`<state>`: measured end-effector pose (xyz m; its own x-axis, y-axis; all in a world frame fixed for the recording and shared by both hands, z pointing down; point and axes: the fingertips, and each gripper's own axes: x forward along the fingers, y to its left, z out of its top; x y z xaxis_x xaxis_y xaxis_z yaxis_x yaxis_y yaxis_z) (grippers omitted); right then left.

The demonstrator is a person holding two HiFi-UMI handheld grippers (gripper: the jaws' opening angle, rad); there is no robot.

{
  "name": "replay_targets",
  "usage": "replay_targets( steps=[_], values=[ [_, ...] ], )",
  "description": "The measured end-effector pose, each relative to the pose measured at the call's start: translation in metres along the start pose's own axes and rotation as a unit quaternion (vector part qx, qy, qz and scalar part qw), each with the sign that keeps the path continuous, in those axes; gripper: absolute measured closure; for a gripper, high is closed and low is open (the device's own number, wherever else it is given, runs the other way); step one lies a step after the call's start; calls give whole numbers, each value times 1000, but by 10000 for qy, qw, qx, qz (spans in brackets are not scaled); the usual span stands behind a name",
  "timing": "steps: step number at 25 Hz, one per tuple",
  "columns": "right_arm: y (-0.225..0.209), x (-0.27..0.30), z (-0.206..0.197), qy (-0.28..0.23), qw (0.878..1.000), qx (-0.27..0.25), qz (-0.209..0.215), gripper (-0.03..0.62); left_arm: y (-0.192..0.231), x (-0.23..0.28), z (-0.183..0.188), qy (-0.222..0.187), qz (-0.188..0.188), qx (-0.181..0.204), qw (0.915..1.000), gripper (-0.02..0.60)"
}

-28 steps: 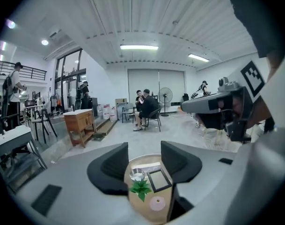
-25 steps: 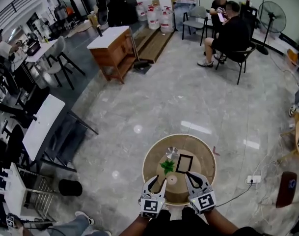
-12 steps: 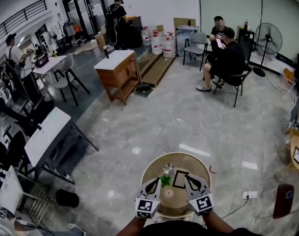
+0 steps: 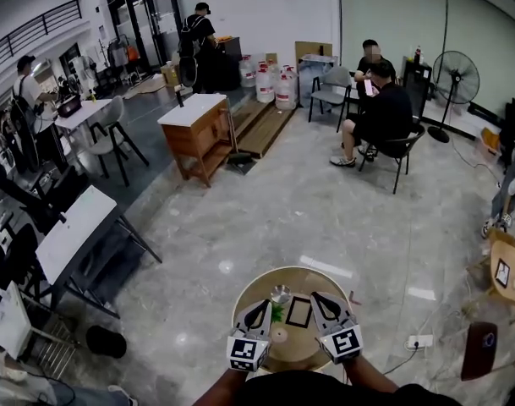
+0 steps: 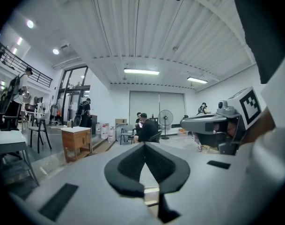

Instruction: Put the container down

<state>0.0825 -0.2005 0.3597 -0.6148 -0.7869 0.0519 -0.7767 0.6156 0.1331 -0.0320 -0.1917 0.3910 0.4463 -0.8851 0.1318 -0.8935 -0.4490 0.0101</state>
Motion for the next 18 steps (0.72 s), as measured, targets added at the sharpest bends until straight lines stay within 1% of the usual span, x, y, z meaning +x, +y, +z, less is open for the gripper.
replay_targets(
  steps=[2,5,10,15,18],
  values=[
    [1,0,-1,49,10000,-31,-1,595,3,-2,2,-27,20,53,10000,588],
    [-2,0,-5,86,9999,-89,-23,595,2,-4,5,-38,30,30,10000,588],
    [-4,0,-8,59,9999,-94,-4,595,7,-12,-3,98,214,-22,9997,588],
    [2,6,1,17,9998,-121,133,595,14,-15,-6,59,309,-2,9995,588],
    [3,11,-1,24,9998,-131,170,595,19,-17,-4,57,415,16,9991,588]
  ],
)
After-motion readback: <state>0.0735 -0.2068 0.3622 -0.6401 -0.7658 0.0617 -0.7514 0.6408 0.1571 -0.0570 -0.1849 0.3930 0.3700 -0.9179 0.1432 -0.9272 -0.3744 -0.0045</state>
